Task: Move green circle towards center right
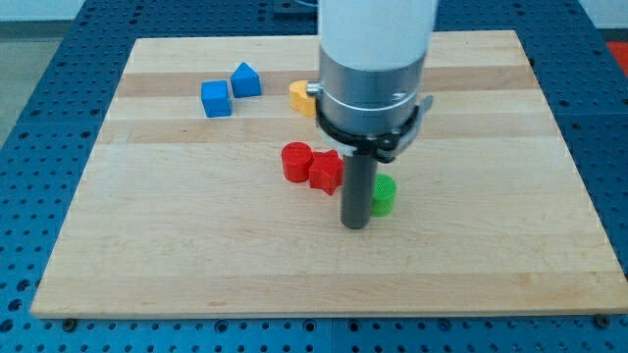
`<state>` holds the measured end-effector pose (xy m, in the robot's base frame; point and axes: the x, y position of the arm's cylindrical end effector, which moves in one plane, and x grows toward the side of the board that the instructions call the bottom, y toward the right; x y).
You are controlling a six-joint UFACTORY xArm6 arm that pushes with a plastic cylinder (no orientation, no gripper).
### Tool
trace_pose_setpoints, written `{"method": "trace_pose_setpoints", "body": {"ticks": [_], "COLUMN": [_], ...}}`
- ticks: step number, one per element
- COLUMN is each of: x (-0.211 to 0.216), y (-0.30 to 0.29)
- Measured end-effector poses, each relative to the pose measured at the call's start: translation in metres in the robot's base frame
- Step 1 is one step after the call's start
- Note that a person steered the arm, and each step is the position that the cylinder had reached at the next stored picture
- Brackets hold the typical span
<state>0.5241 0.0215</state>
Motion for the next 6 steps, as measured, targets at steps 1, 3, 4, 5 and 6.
{"method": "trace_pose_setpoints", "body": {"ticks": [1,3,4,5,6], "x": [0.000,-0.017,-0.017,-0.019,-0.027], "y": [-0.008,-0.020,-0.018,0.014,0.052]}}
